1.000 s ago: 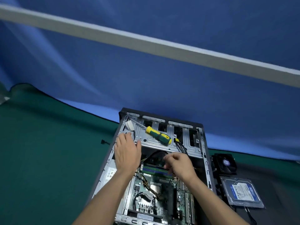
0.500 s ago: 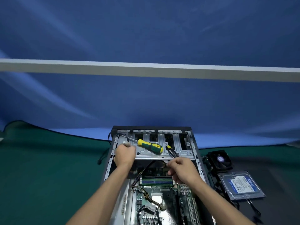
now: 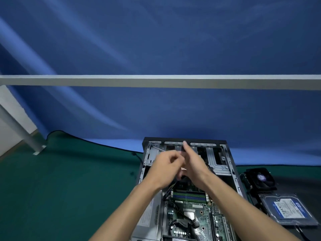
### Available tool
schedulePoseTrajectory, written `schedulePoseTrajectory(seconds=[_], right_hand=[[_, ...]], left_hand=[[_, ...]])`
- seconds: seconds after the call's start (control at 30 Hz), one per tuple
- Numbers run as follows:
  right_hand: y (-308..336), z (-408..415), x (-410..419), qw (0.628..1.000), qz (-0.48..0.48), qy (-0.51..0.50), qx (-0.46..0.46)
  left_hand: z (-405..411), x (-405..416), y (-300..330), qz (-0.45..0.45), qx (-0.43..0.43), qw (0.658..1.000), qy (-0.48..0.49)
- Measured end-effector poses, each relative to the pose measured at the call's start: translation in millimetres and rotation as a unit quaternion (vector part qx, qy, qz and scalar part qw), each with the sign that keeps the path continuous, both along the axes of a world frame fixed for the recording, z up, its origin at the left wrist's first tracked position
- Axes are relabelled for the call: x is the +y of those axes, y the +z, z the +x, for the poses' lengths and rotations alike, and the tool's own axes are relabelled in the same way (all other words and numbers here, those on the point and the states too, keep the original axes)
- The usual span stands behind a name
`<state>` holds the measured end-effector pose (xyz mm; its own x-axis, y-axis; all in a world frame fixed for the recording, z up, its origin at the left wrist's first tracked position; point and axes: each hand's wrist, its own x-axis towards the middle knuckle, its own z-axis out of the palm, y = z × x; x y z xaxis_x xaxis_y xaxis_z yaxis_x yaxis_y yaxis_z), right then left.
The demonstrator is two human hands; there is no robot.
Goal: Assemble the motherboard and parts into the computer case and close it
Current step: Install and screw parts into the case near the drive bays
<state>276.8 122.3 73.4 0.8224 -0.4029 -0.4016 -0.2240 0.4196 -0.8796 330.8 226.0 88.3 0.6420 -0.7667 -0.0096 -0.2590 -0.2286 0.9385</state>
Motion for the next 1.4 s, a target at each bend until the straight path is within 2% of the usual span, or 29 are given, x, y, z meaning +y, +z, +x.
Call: schedulePoseTrajectory(seconds=[0.07, 0.13, 0.2, 0.27, 0.4, 0.5, 0.57, 0.63, 0.67, 0.7, 0.77, 0.87, 0.93, 0.97, 1.03, 1.13, 1.23, 1.33, 1.4], right_hand=[[5.4, 1.3, -1.4, 0.999, 0.031, 0.029, 0.007], [5.8, -0.6, -0.8, 0.998, 0.032, 0.049, 0.010], [3.7, -4.2, -0.2, 0.998, -0.008, 0.060, 0.005], [1.0, -9.6, 0.3, 0.997, -0.057, 0.056, 0.016], [-0.2, -25.8, -7.1, 0.991, -0.121, 0.048, 0.025], [-1.2, -40.8, -18.8, 0.988, -0.131, 0.071, 0.036], [-4.0, -52.0, -26.0, 0.984, -0.133, 0.109, 0.050], [-9.1, -63.5, -30.9, 0.974, -0.148, 0.150, 0.079], [-13.1, -68.6, -32.2, 0.966, -0.171, 0.165, 0.101], [-17.5, -73.2, -33.1, 0.957, -0.198, 0.173, 0.127], [-25.3, -79.2, -34.5, 0.945, -0.231, 0.161, 0.165], [-29.7, -80.8, -35.8, 0.954, -0.228, 0.113, 0.158], [-28.6, -77.4, -36.7, 0.961, -0.246, 0.039, 0.117], [-27.7, -75.9, -38.6, 0.960, -0.262, -0.015, 0.093], [-26.2, -75.1, -44.7, 0.950, -0.290, -0.108, 0.043], [-26.3, -80.6, -52.9, 0.932, -0.350, -0.097, 0.021], [-33.4, -87.7, -53.7, 0.910, -0.408, -0.036, 0.071], [-41.0, -95.7, -50.7, 0.901, -0.416, -0.038, 0.117], [-46.3, -102.0, -50.0, 0.882, -0.446, -0.032, 0.150]], left_hand=[[-6.6, 1.8, -2.5, 0.020, 0.032, 0.999, -0.002], [-10.2, 6.9, -8.0, -0.007, 0.082, 0.997, 0.007], [-12.4, 10.9, -13.1, -0.031, 0.124, 0.992, 0.001], [-15.5, 10.9, -15.8, -0.016, 0.138, 0.990, 0.008], [-12.5, 5.1, -25.4, 0.035, 0.171, 0.978, 0.110], [-4.3, 2.8, -27.7, -0.008, 0.312, 0.935, 0.166], [1.5, 1.3, -26.2, -0.082, 0.425, 0.883, 0.180], [8.2, -2.3, -22.7, -0.158, 0.487, 0.832, 0.212], [11.1, -4.6, -21.9, -0.175, 0.495, 0.820, 0.230], [12.8, -7.9, -21.1, -0.177, 0.488, 0.820, 0.243], [10.8, -14.5, -18.8, -0.147, 0.421, 0.862, 0.240], [-5.3, -25.9, -14.1, -0.059, 0.244, 0.957, 0.147], [-16.3, -32.3, -13.1, 0.000, 0.091, 0.995, 0.040], [-21.7, -34.7, -12.3, 0.035, 0.020, 0.999, -0.023], [-29.5, -37.4, -11.8, 0.103, -0.067, 0.984, -0.130], [-32.7, -38.8, -17.4, 0.164, -0.084, 0.962, -0.200], [-31.2, -41.1, -23.7, 0.175, -0.092, 0.961, -0.192], [-22.9, -43.1, -31.4, 0.170, -0.193, 0.961, -0.104], [-18.4, -44.2, -37.7, 0.171, -0.229, 0.957, -0.054]])
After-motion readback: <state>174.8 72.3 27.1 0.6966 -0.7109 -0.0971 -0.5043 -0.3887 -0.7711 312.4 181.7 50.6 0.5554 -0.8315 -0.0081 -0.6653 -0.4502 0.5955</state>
